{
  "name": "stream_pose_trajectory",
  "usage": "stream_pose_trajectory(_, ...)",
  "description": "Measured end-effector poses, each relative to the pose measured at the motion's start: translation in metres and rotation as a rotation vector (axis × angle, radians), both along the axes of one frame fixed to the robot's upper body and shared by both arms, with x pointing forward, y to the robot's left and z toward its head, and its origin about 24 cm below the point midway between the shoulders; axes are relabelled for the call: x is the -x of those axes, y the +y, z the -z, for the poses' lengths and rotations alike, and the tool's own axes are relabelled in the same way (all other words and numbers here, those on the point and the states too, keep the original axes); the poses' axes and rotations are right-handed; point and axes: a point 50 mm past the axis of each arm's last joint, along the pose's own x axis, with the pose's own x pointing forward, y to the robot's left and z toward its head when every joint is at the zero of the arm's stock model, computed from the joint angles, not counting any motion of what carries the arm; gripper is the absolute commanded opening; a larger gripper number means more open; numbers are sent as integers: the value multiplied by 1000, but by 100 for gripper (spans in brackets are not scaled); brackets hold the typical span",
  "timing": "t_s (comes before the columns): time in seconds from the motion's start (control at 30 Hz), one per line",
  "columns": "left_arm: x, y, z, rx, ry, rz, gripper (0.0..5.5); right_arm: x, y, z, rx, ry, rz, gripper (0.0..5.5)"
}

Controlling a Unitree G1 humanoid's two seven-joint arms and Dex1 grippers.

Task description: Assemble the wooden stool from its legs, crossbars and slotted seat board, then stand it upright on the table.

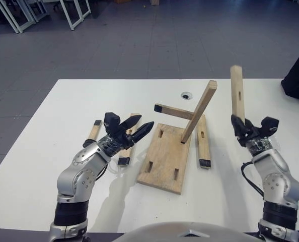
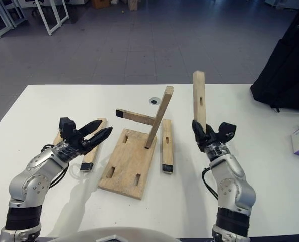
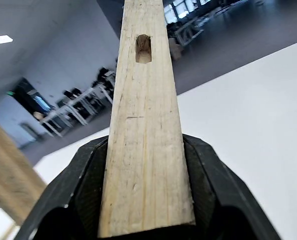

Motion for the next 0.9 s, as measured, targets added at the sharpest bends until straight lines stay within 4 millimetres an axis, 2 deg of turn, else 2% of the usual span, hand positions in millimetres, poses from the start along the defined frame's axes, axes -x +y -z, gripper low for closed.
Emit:
stream_pose_trajectory(0.07, 1, 0, -5, 55, -19, 36, 369, 12, 11, -9, -205, -89, -158, 201)
stream_pose_trajectory(0.17, 2, 0, -8, 122, -27, 89, 369, 34, 27, -28, -386, -228, -398, 201)
stream_pose_trajectory(0.23, 2, 4, -5, 156, 12, 108, 369, 47, 33, -36, -471, -309, -521, 201)
stream_pose_trajectory(0.3, 2, 6, -1, 167, 36, 127, 369, 53, 35, -37, -501, -333, -577, 201)
stream_pose_trajectory(0.4, 4, 5, 1, 173, 55, 157, 369, 58, 47, -31, -485, -299, -700, 201)
stream_pose_trajectory(0.5, 8, 3, -1, 199, 64, 231, 369, 60, 64, -11, -372, -163, -832, 201)
stream_pose_trajectory(0.57, 17, -1, -5, 221, 66, 322, 369, 62, 68, -2, -309, -118, -898, 201)
stream_pose_trajectory(0.7, 25, -6, -8, 295, 119, 430, 369, 59, 75, 5, -250, -106, -993, 201)
stream_pose_trajectory(0.9, 25, -10, -16, 421, 189, 498, 369, 55, 87, 10, -222, -108, -1069, 201)
